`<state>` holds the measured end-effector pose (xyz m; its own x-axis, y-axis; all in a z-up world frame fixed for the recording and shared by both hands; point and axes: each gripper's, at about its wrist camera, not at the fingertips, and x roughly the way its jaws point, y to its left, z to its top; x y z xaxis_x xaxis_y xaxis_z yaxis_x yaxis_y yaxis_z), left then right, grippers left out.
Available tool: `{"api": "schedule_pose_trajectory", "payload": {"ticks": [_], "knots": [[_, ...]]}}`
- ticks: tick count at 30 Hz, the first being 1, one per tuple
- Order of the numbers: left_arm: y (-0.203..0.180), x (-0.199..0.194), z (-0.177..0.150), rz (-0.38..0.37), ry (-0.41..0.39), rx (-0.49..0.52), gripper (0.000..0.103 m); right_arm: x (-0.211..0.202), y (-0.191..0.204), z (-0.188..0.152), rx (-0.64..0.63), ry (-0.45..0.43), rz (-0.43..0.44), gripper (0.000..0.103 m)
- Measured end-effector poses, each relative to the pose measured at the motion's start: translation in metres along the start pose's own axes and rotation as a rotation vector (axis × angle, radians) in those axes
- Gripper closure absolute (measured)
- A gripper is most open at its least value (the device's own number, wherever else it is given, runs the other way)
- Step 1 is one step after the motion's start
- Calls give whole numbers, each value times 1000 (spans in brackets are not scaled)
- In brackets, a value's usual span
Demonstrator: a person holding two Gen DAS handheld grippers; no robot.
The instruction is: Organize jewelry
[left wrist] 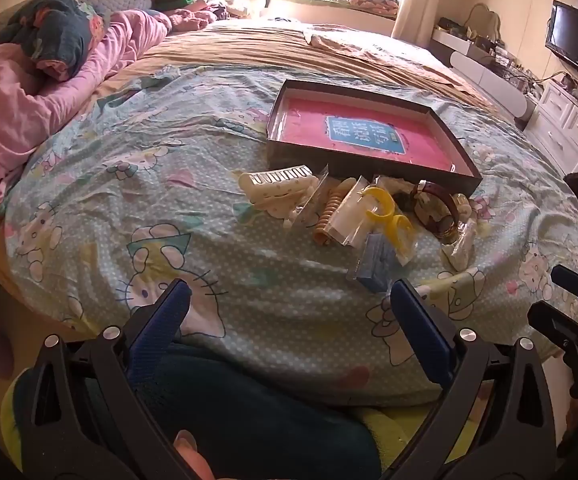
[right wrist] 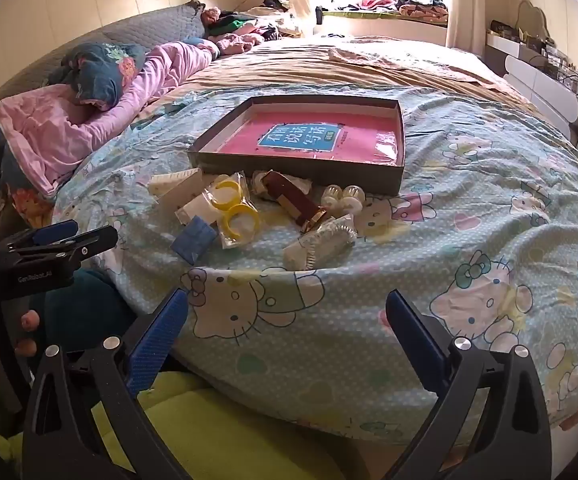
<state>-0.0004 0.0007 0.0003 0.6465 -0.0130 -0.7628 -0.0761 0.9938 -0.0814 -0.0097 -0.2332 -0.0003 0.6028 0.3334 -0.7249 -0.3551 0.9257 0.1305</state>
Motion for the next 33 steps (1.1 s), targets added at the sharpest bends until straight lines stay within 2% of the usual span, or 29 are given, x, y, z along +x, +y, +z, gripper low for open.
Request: {"api": "schedule_pose_trajectory", "payload": {"ticks": [33], "knots": [[-4,-11,2,10,-21,9,9,-6,8,1,-24,-16,1,4]]}}
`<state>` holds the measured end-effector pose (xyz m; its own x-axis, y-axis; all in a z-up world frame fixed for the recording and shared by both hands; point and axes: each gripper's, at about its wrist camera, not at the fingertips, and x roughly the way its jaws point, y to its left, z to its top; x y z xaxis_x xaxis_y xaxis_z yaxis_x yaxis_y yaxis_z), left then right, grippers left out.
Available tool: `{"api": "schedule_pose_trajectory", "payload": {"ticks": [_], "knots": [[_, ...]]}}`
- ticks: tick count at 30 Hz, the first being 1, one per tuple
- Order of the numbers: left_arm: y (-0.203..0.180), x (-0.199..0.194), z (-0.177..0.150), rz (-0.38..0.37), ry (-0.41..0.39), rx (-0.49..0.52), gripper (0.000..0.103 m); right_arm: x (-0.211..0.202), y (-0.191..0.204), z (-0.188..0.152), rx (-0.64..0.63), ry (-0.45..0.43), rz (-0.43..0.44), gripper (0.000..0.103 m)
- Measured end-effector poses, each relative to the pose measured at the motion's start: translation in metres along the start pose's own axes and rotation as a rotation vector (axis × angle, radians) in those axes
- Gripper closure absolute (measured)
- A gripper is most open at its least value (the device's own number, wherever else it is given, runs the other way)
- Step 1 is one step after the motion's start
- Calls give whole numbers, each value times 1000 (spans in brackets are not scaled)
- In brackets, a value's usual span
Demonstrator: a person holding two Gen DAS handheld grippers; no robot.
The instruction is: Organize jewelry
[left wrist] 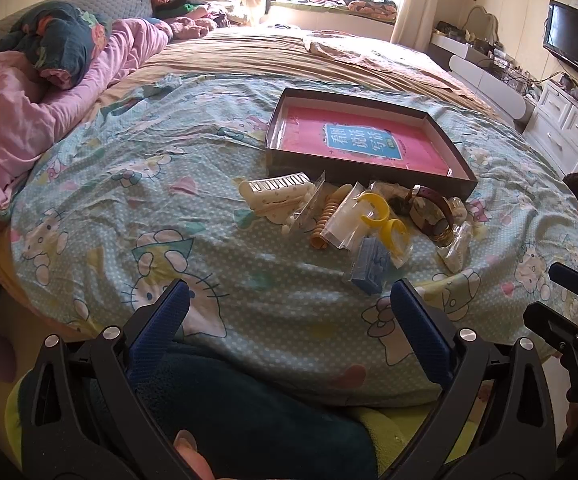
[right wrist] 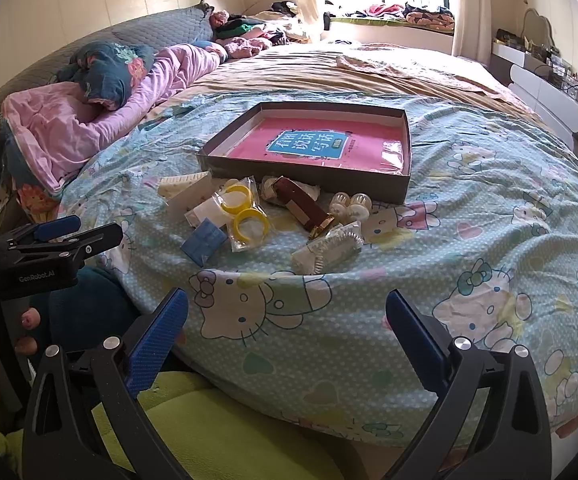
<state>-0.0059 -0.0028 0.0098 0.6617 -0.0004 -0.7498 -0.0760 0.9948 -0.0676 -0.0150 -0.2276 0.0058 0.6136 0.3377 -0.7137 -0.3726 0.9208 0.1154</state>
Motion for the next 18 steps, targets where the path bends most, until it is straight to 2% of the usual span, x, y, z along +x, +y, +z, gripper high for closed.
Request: {"api": "schedule_pose_trajectory", "payload": {"ticks": [18], "knots": [[0,-1,1,1,-3,1,9,0,5,1,-8,-3,4,4]]}}
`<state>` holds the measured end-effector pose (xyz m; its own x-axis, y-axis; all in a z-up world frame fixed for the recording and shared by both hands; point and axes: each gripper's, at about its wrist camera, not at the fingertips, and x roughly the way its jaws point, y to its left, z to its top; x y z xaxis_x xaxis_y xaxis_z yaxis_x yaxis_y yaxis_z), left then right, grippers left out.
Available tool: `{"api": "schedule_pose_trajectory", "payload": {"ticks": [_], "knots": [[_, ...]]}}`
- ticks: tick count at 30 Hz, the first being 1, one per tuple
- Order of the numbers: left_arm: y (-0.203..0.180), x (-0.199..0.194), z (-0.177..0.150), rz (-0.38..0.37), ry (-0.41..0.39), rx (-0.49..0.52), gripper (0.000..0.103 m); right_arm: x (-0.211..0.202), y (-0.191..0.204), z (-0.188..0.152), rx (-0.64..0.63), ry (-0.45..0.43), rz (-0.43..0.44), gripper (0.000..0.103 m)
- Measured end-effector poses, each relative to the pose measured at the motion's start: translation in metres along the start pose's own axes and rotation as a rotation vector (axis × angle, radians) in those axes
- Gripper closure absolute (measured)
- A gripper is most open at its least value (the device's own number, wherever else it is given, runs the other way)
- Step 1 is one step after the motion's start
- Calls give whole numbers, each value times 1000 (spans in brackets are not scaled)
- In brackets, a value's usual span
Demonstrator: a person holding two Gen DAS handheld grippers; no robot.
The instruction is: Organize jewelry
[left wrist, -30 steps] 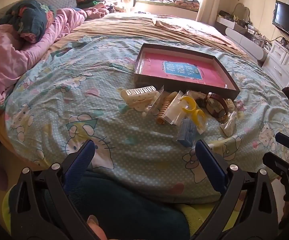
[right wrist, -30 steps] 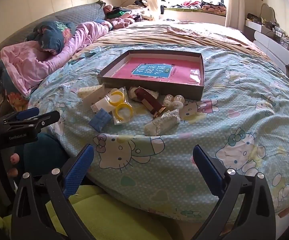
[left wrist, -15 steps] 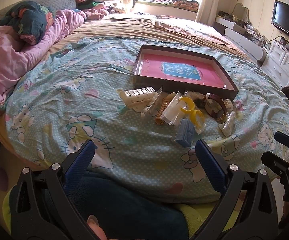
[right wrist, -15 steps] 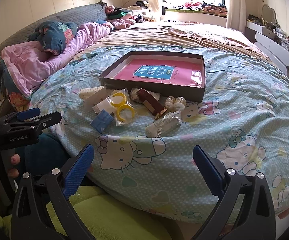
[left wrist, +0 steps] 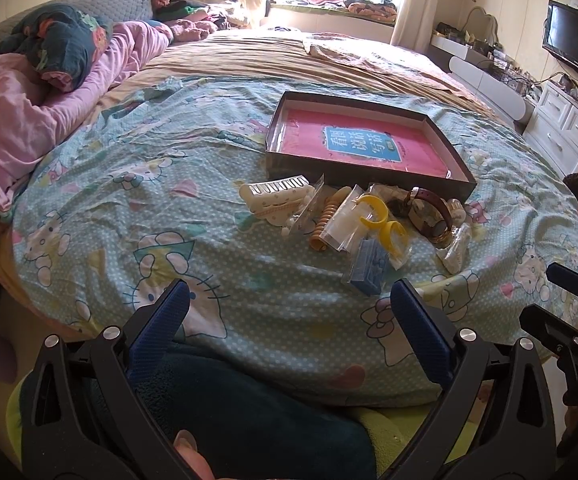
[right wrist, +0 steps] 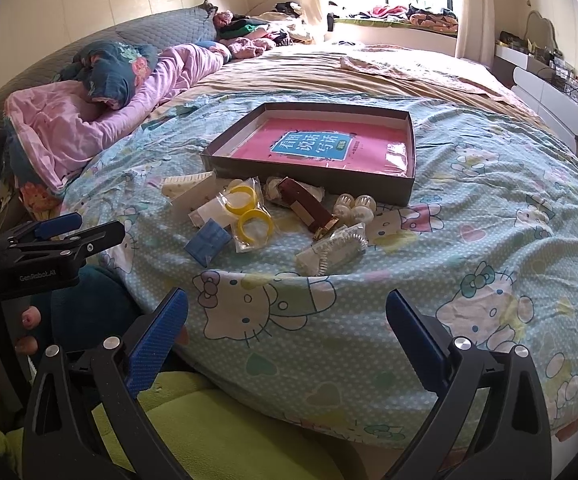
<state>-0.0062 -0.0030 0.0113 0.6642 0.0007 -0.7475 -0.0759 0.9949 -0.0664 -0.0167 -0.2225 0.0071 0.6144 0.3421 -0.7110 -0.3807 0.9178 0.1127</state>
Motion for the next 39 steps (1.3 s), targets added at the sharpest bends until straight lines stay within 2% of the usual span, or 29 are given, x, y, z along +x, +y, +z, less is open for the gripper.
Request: {"api": "schedule_pose_trajectory", "payload": {"ticks": [23,31,39], "knots": [[4,3,1,6,5,-15,9,5,7,4,-39,0,15,4],[17,9,8,12,16,-61,9,16,3,13,-21,22,31,4],[26,19,22,32,23,-87,9,23,-6,33,17,-3,56,4]]}}
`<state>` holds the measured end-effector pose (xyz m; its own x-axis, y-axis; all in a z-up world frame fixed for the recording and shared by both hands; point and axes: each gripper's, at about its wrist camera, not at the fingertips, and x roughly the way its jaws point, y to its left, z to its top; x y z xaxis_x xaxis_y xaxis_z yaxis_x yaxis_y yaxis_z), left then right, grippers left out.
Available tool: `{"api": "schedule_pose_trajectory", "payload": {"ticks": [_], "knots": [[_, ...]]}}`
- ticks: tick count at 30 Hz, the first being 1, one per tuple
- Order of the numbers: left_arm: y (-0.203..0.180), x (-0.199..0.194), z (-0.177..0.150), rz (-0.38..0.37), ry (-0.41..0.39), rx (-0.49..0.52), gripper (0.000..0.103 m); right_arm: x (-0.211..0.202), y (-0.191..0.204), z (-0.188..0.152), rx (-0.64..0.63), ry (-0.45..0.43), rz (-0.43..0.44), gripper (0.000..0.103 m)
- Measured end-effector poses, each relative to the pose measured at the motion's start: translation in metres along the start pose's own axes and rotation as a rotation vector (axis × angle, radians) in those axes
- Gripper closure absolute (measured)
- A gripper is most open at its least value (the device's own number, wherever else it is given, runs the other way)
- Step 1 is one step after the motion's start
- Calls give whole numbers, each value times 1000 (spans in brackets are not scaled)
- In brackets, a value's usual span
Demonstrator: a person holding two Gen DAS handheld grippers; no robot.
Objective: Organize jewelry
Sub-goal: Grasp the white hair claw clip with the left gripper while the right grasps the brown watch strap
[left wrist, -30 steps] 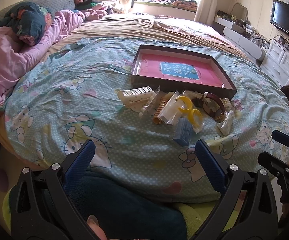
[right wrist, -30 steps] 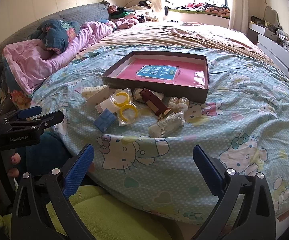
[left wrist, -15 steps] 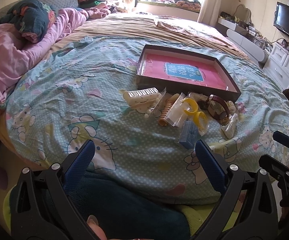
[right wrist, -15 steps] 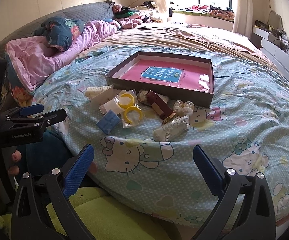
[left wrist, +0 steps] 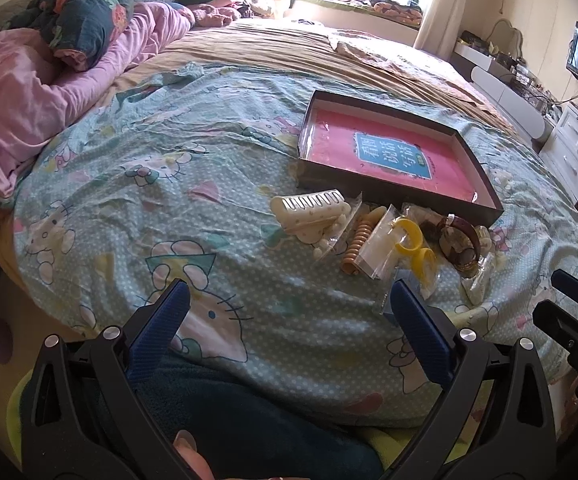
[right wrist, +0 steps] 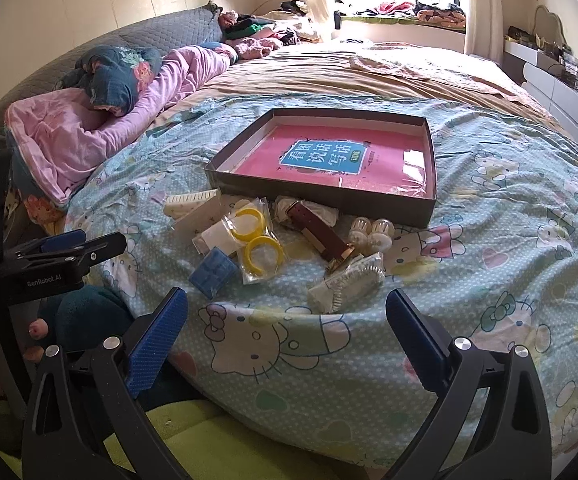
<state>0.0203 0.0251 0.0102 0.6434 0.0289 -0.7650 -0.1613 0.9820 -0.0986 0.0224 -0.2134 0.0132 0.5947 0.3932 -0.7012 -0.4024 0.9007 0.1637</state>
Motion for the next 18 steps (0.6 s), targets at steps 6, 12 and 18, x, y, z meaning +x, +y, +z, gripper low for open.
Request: {"api": "schedule_pose_trajectory", "payload": {"ticks": [6,12,18], "knots": [[6,6,16,35,-4,-15,9,4,-7,22,13,-24,15,4],[18,17,36,51,10,-41,9,5,-24,42,41,-53,-6,4],[29,42,46,-2,66,-68,9,10,-44,54,55,-69,-41,4]]}}
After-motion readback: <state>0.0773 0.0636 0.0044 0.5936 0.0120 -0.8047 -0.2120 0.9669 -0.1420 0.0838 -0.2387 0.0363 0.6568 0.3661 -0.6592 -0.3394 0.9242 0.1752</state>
